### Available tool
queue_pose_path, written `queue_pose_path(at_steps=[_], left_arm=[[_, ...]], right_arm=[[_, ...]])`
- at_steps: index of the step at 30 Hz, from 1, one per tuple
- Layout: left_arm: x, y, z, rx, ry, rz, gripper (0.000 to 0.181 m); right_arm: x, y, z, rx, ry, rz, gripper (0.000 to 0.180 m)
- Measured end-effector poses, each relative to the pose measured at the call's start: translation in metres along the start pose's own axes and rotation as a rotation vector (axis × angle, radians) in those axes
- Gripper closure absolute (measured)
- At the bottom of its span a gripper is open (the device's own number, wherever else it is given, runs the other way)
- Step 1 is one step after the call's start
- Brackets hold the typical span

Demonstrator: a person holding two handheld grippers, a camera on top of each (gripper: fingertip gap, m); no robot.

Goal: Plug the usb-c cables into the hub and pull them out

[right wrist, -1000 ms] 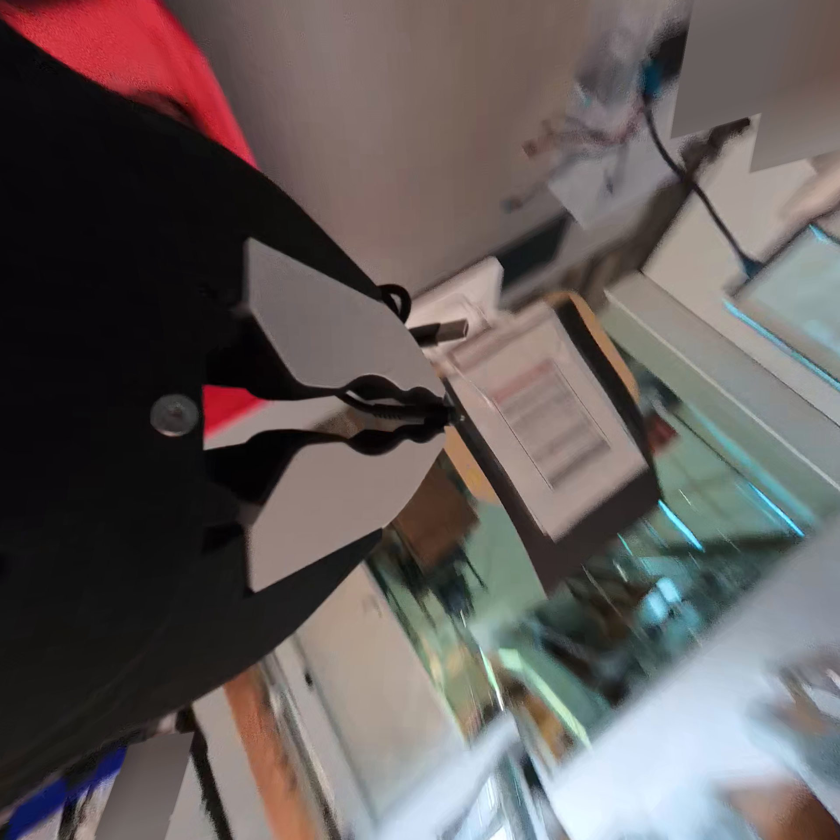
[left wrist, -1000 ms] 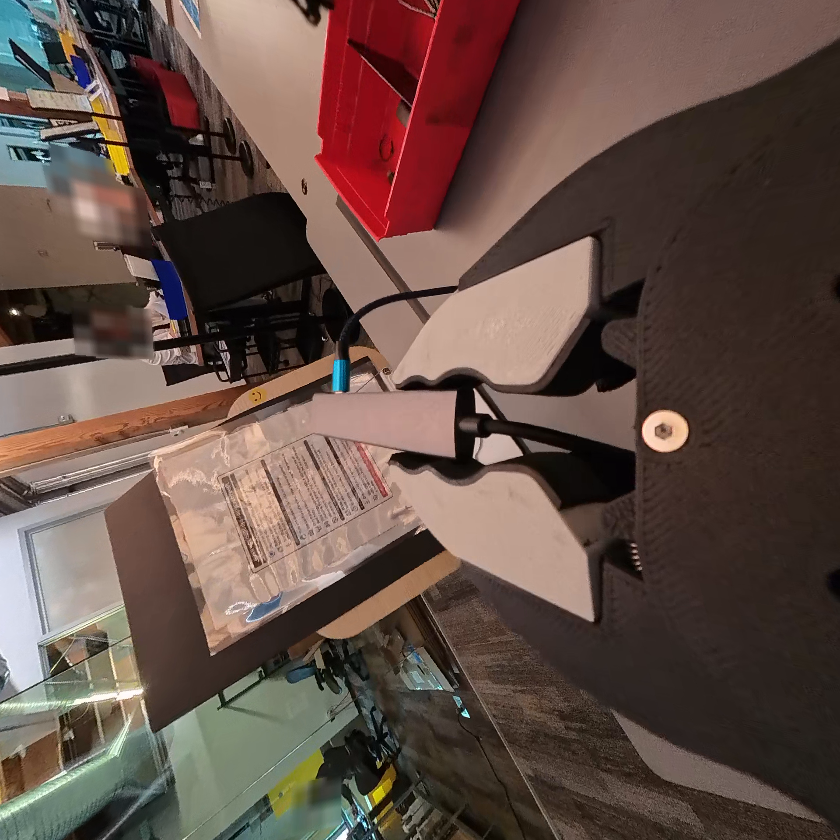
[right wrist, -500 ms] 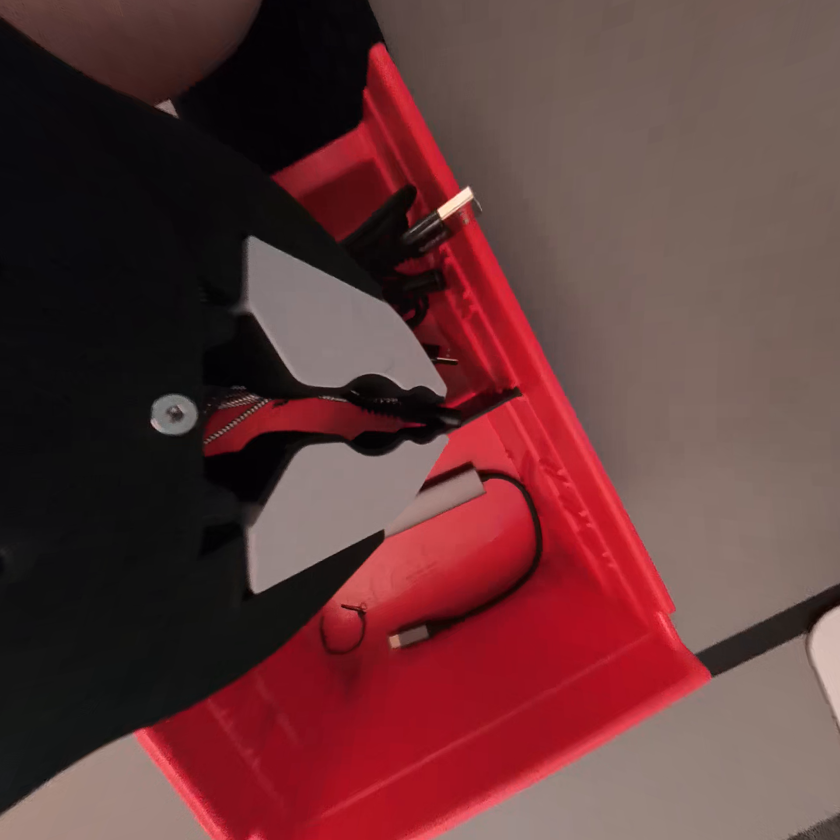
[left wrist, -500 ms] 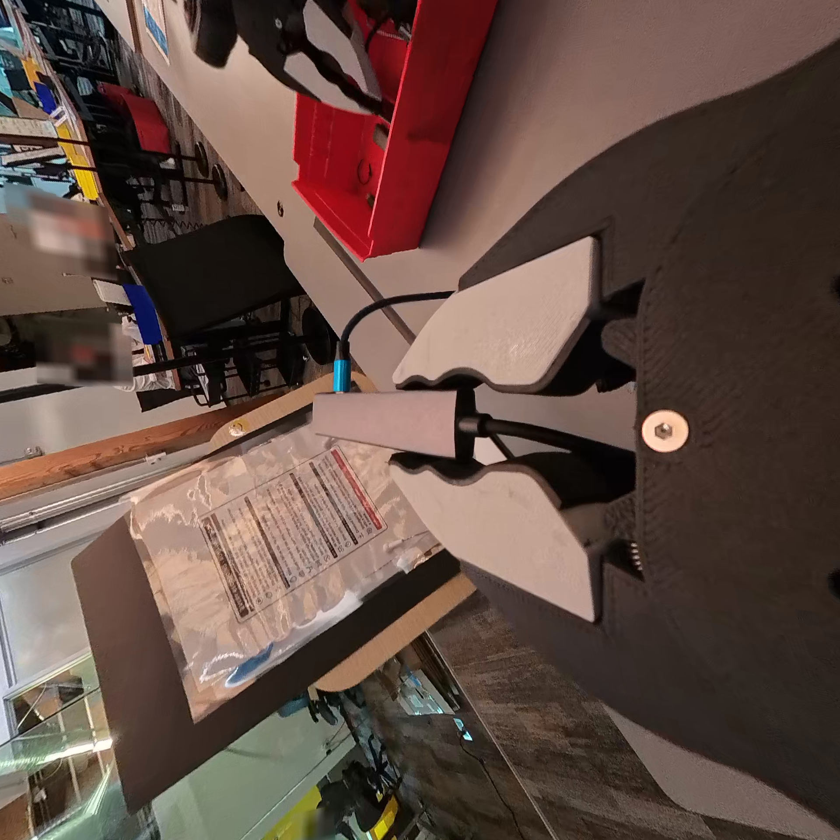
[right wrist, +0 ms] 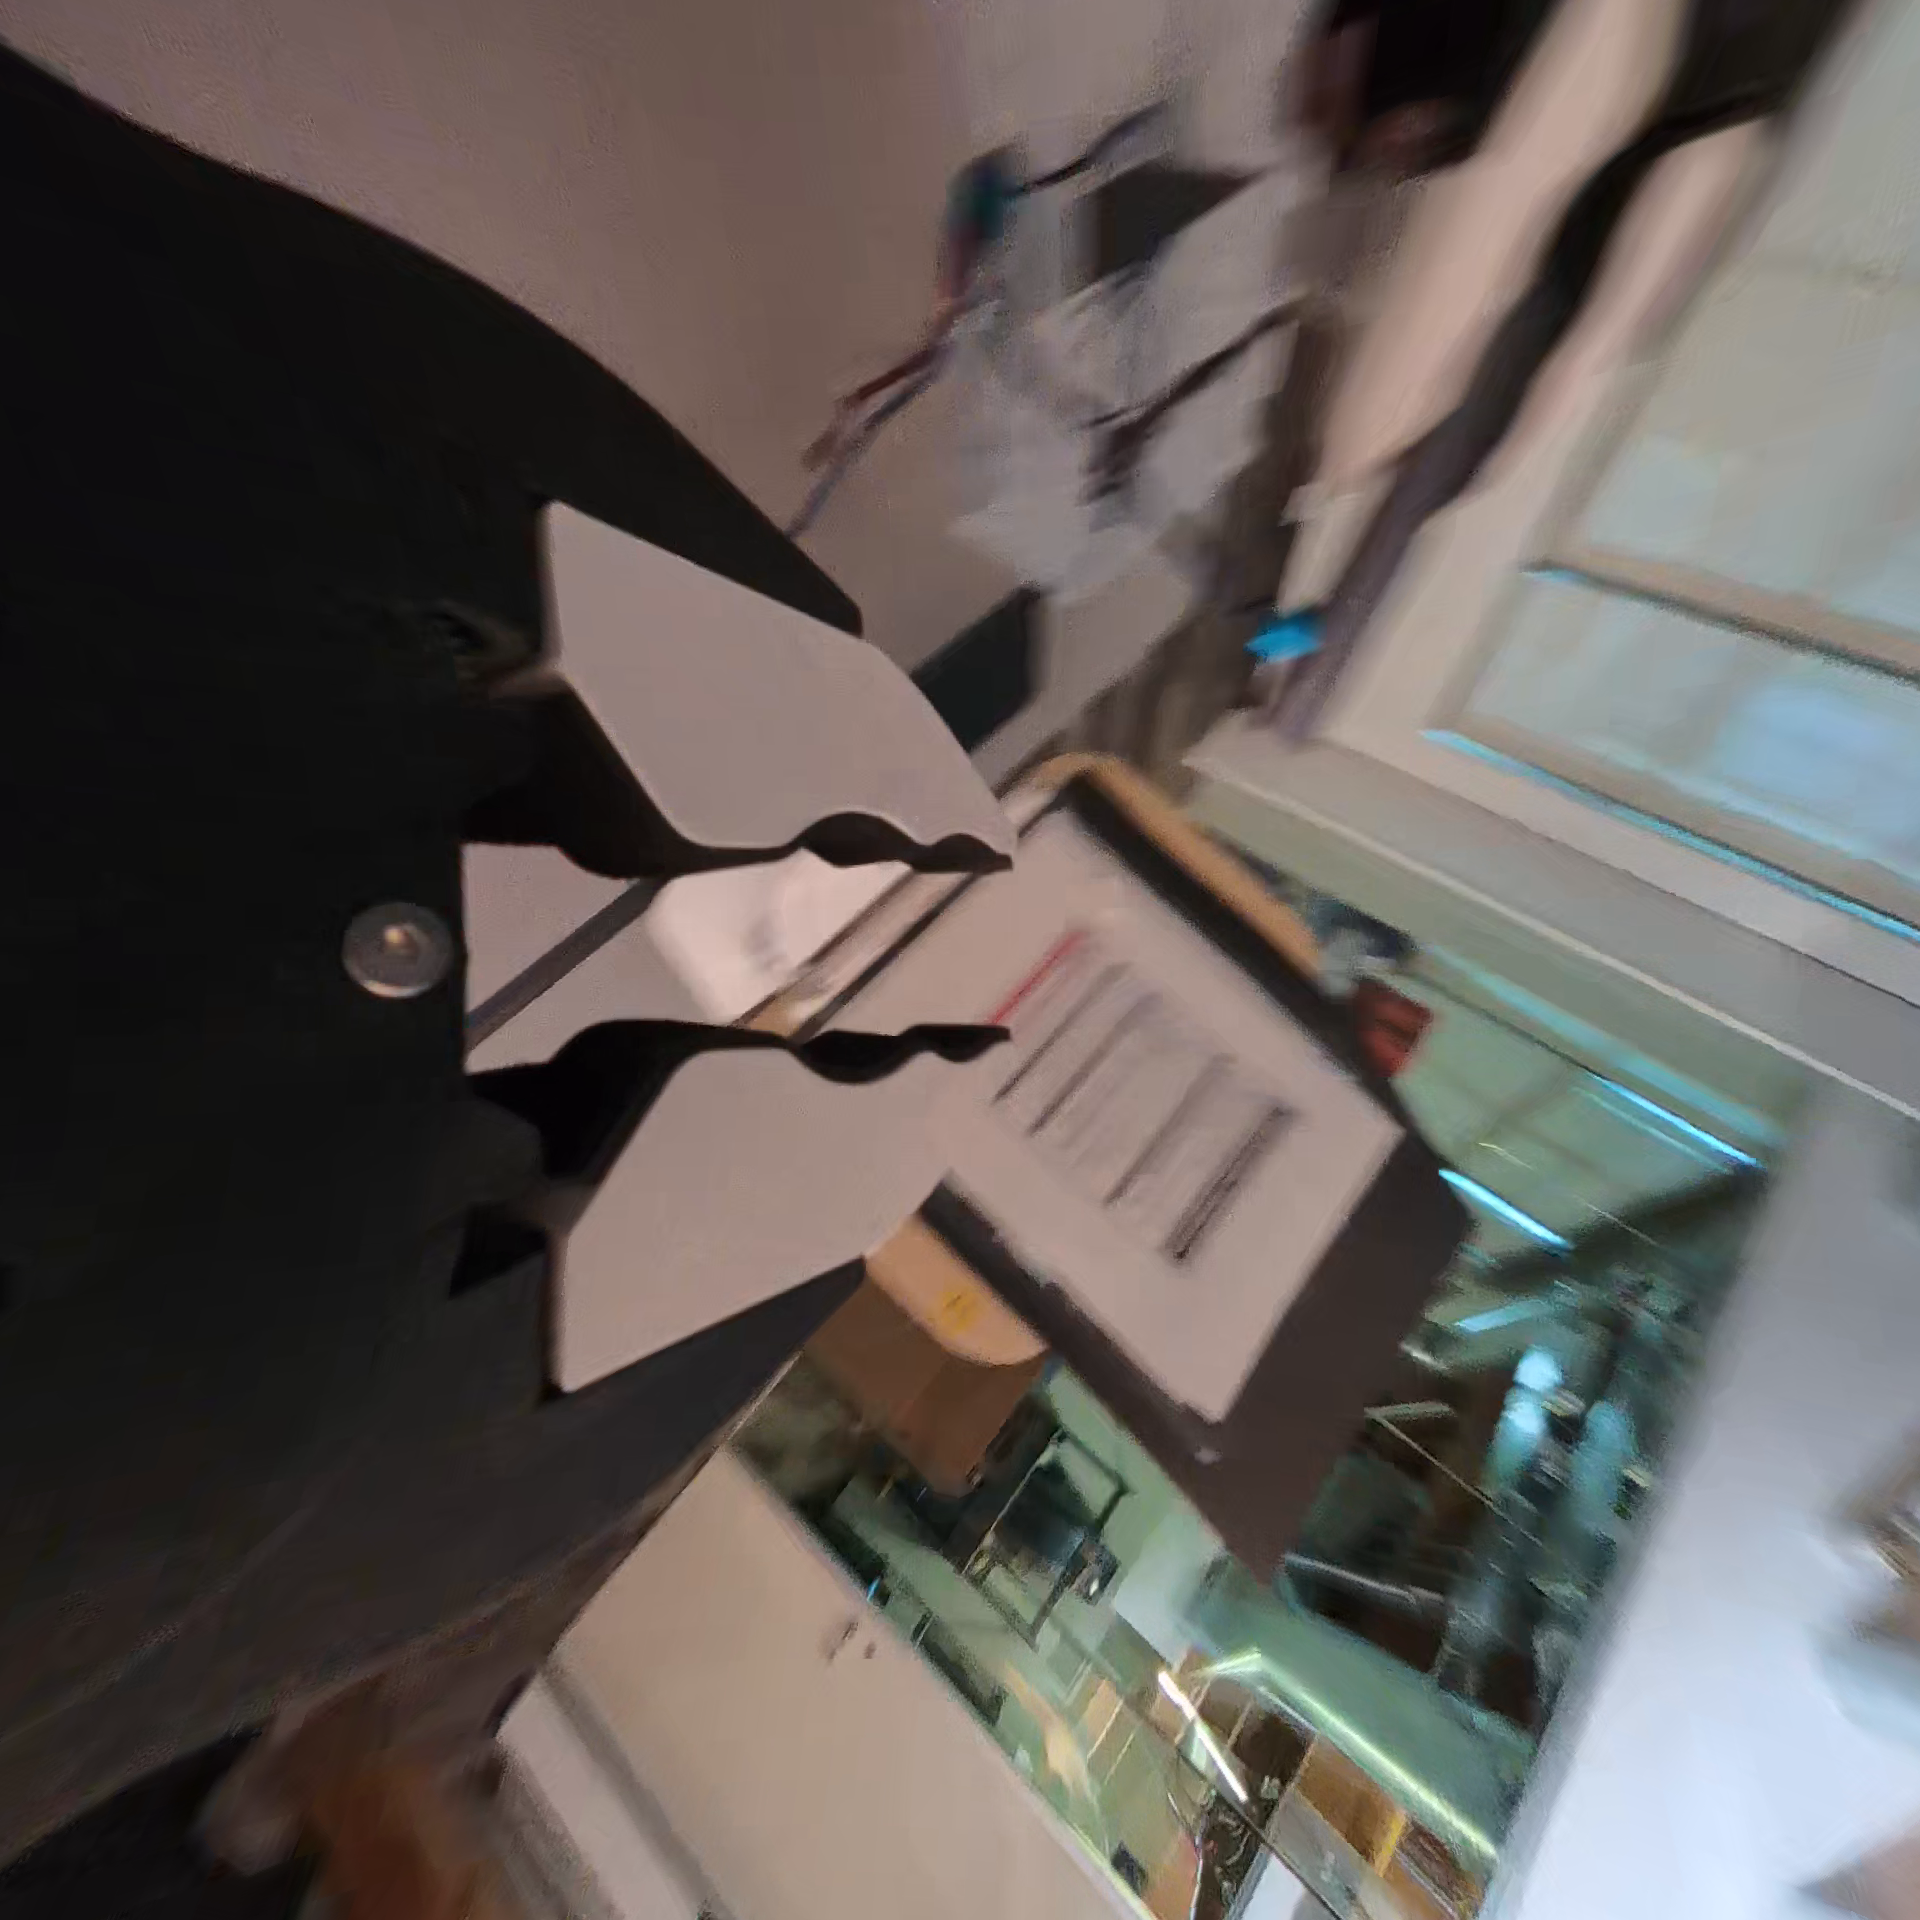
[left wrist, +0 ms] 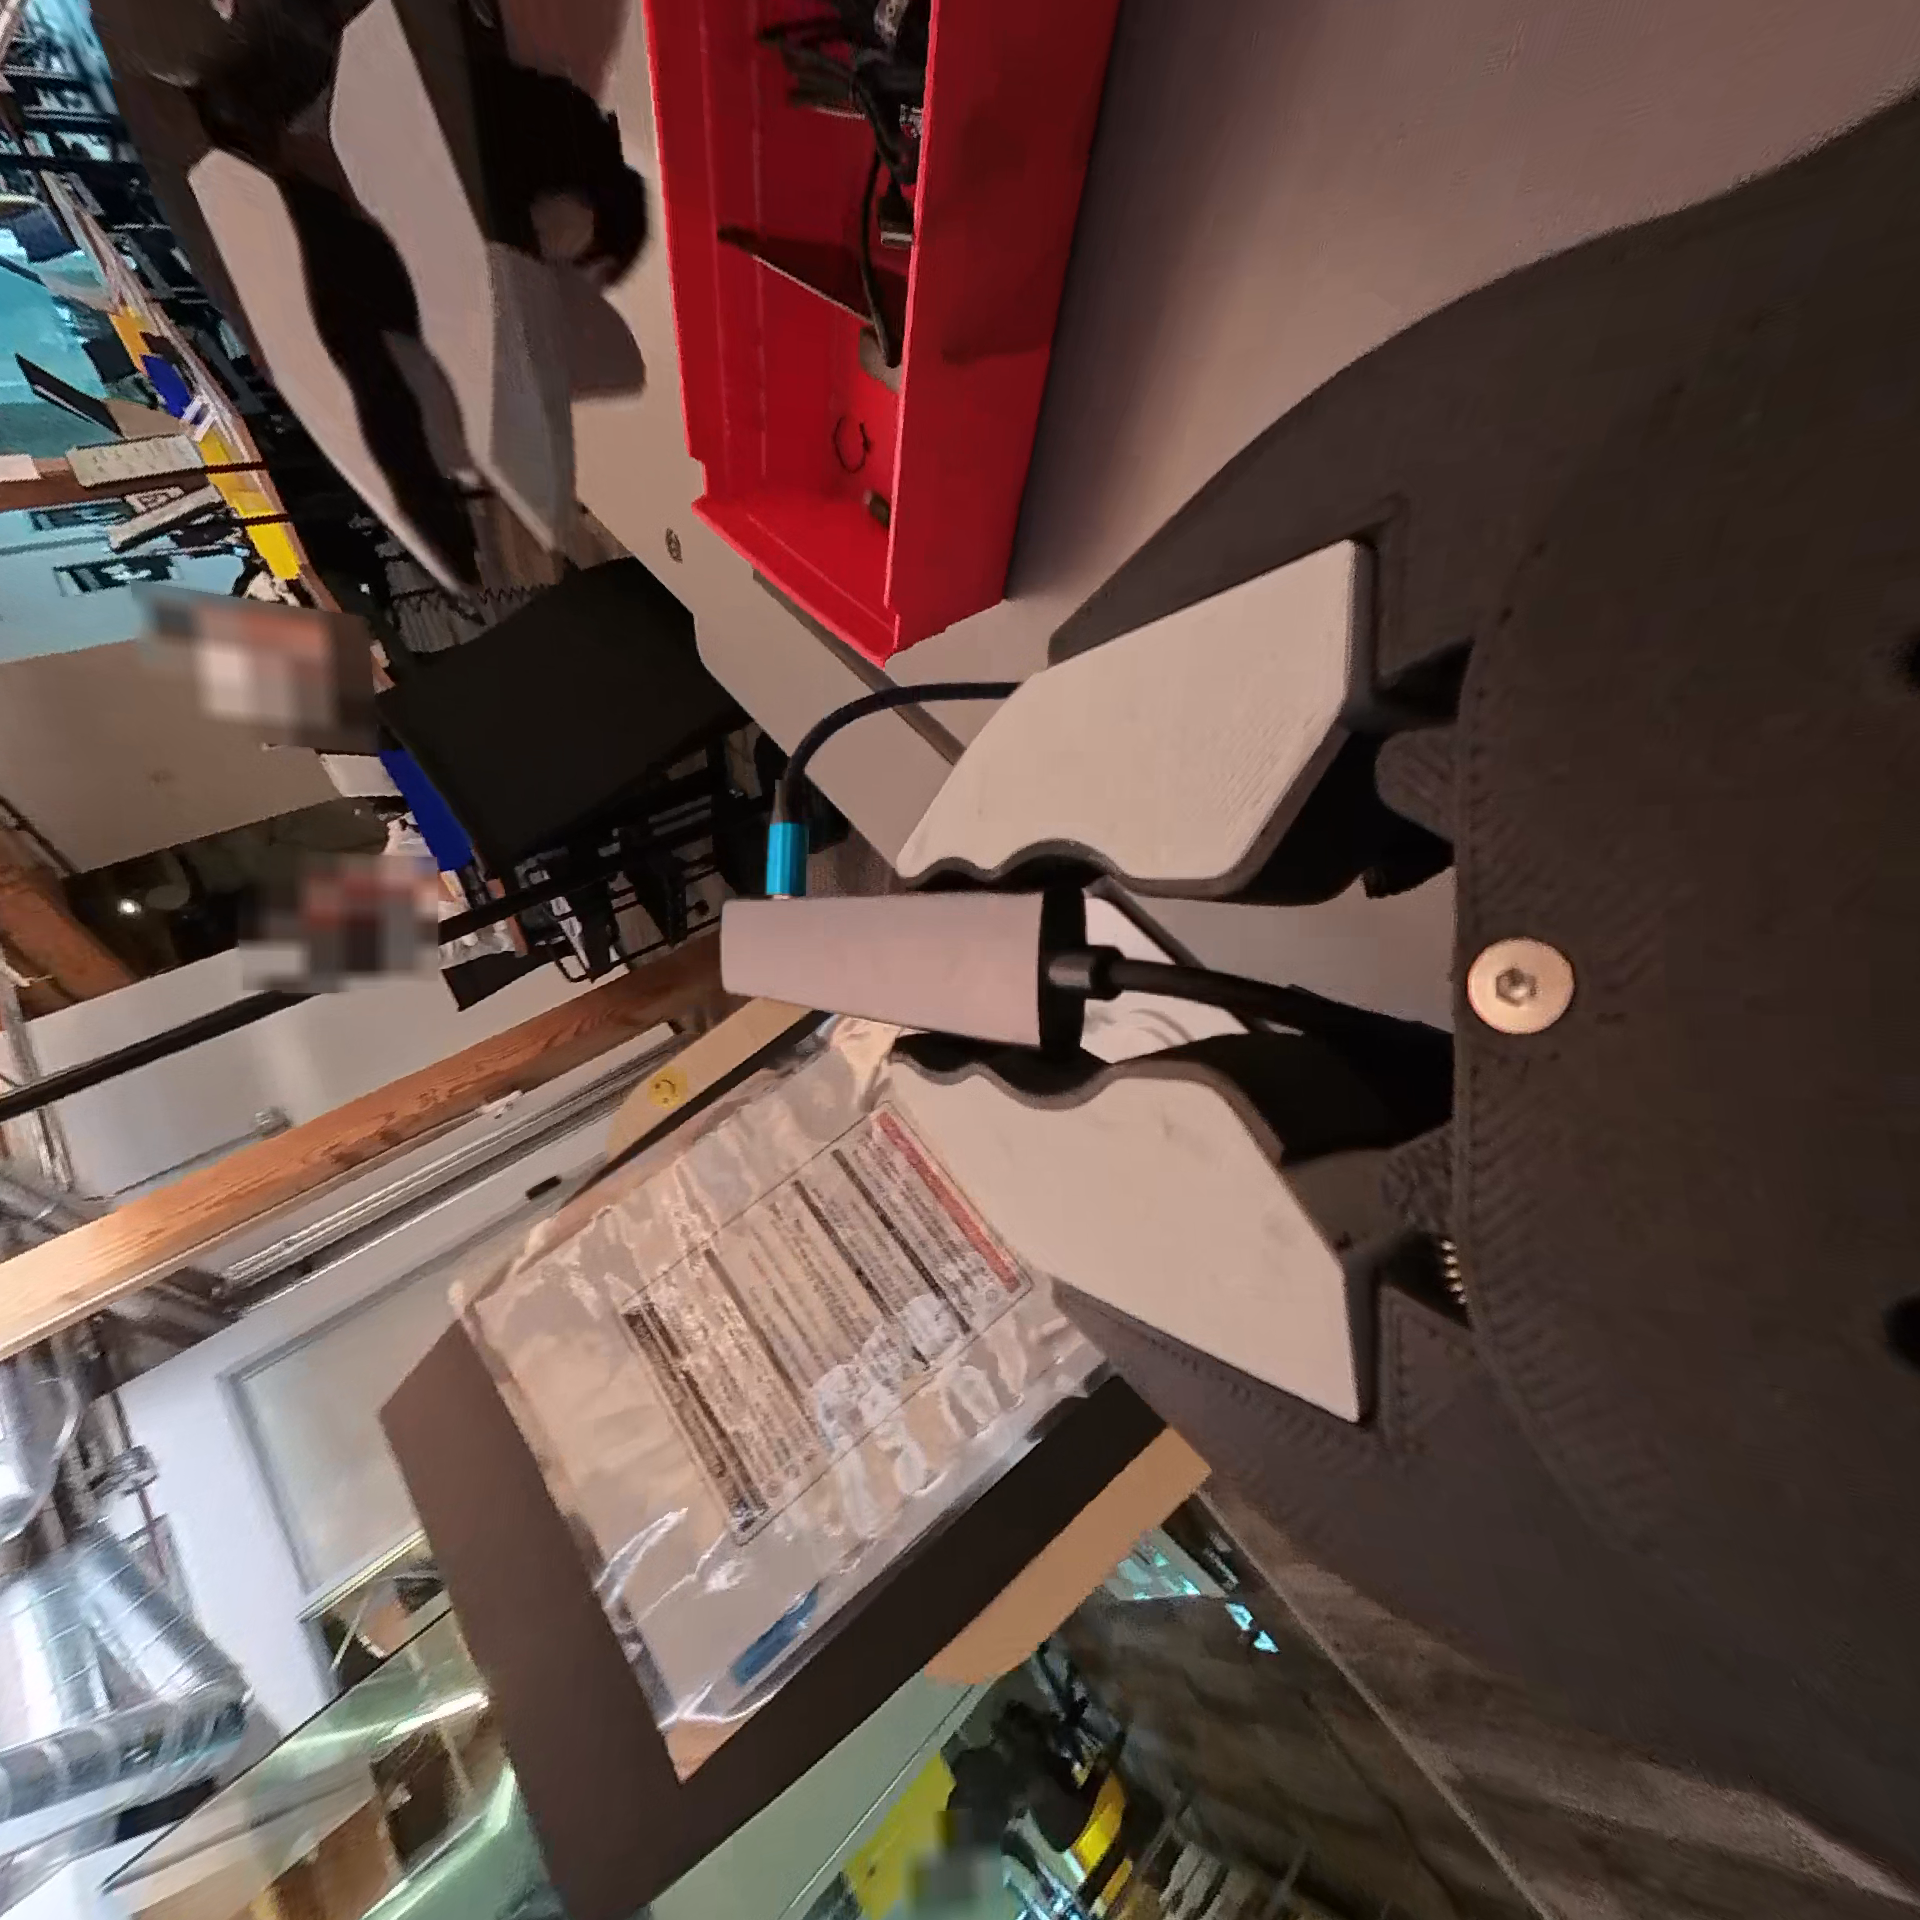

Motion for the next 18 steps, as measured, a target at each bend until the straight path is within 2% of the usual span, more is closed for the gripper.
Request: queue_pose_path(at_steps=[2, 5, 8, 13, 15, 18], left_arm=[[0.006, 0.002, -0.003, 0.016, 0.006, -0.011, 0.156], [0.011, 0.003, -0.007, 0.021, 0.018, -0.008, 0.156], [0.015, 0.003, -0.01, 0.031, 0.015, 0.0, 0.155], [0.023, 0.004, -0.015, 0.035, 0.012, -0.013, 0.156], [0.025, 0.004, -0.016, 0.033, 0.006, -0.022, 0.155], [0.027, 0.004, -0.017, 0.038, 0.008, -0.018, 0.155]], right_arm=[[-0.034, 0.013, -0.018, 0.138, 0.067, -0.165, 0.151], [-0.061, 0.009, -0.037, 0.165, 0.051, -0.253, 0.155], [-0.065, 0.001, -0.042, 0.204, -0.028, -0.261, 0.155], [-0.069, -0.016, -0.055, 0.137, 0.023, -0.392, 0.154], [-0.066, -0.016, -0.053, 0.186, 0.005, -0.407, 0.164], [-0.065, -0.017, -0.053, 0.173, 0.024, -0.416, 0.169]])
Point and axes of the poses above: each gripper's, where its closed fingertips meet, z back along the fingers, y out of its top, x = y × z across the jaws, the point moved 6 cm from there along z, back along the fingers, and after that the axes turned 14 degrees about -z, right-handed, at the moved point
